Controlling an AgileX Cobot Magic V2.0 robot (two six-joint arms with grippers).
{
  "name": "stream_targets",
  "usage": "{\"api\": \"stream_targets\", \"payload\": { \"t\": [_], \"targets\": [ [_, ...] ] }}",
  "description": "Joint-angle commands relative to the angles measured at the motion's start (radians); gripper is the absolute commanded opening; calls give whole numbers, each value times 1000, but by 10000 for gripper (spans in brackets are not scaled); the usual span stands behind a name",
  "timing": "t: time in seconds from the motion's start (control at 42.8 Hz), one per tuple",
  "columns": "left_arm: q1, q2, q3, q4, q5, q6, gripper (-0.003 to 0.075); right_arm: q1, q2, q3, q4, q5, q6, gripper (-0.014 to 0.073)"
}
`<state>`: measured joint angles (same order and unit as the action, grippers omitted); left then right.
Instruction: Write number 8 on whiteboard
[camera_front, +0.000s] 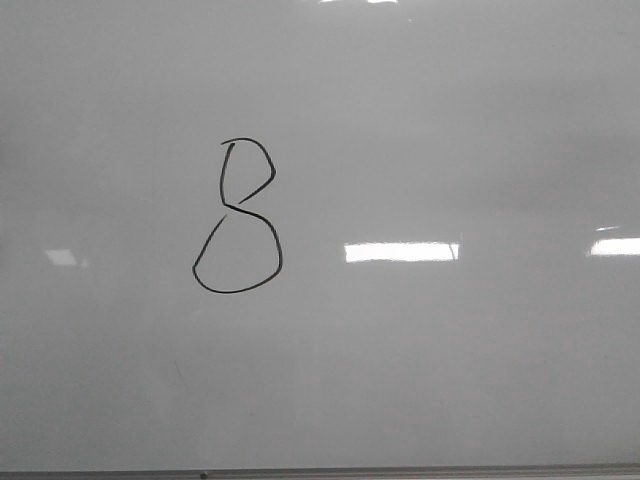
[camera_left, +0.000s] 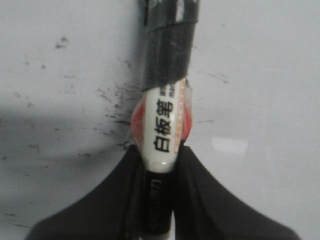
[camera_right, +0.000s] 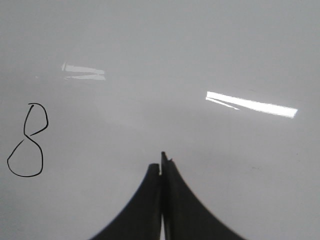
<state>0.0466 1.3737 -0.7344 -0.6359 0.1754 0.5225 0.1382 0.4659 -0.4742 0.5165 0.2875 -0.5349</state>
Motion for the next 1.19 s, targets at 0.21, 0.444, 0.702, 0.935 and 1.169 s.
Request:
{"api": "stream_targets", "payload": {
  "t": [0.21, 0.444, 0.702, 0.935, 1.169],
  "targets": [
    [5, 33, -10, -17, -49, -13, 193, -4, 3, -26, 4, -66, -4, -69],
    [5, 44, -10, -17, -39, -13, 193, -4, 3, -26, 4, -66, -4, -69],
    [5, 7, -10, -9, -36, -13, 351, -4, 3, -26, 4, -64, -4, -69],
    [5, -100, -10, 56, -5, -13, 439, -4, 3, -26, 3, -71, -4, -69],
    [5, -338, 28, 79, 1, -11, 304, -4, 3, -26, 3, -65, -3, -69]
  ]
}}
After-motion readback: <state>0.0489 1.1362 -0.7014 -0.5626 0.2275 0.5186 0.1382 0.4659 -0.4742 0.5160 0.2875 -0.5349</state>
